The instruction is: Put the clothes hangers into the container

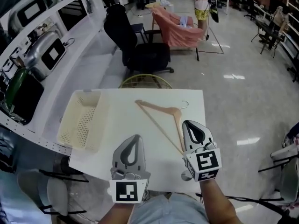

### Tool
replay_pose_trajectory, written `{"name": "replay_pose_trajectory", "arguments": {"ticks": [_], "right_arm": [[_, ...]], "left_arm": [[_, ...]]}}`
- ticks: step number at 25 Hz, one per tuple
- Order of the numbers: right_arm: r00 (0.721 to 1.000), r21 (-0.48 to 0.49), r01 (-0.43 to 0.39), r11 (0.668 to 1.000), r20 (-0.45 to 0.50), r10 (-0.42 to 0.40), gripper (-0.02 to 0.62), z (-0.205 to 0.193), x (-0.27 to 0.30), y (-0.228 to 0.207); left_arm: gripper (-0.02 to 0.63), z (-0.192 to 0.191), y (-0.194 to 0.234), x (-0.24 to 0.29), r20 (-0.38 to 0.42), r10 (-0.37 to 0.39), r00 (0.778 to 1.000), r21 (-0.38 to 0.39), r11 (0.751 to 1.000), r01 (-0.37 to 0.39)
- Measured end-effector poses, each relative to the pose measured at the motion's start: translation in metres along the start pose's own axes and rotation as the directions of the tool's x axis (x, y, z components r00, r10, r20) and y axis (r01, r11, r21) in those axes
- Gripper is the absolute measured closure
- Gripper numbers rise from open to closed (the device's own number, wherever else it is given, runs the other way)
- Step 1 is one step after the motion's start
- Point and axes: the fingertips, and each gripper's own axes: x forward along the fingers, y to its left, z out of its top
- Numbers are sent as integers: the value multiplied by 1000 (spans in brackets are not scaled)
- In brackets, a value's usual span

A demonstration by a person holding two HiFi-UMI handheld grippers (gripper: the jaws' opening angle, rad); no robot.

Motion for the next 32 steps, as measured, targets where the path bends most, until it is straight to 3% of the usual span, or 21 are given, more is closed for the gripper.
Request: {"name": "replay_pose_trajectory", "arguments": {"ticks": [6, 16, 19, 21, 32], "right_arm": [[999, -5, 15, 1000, -33, -15, 583, -6, 23, -8], [976, 19, 97, 995, -200, -91, 581, -74, 72, -24], [960, 35, 106, 994, -263, -93, 562, -99, 81, -27], [947, 51, 106, 993, -308, -86, 488, -115, 87, -26], [847, 71, 113, 991, -528, -59, 440, -204, 121, -28]], "left_arm": [[594, -6, 18, 25, -8, 1, 1000, -31, 1000, -1], [594, -52, 37, 78, -74, -85, 994, -94, 993, 78], [594, -70, 36, 92, -102, -119, 988, -116, 987, 107], [594, -81, 37, 100, -119, -138, 983, -135, 983, 122], [594, -151, 48, 145, -239, -192, 952, -214, 967, 141]]}}
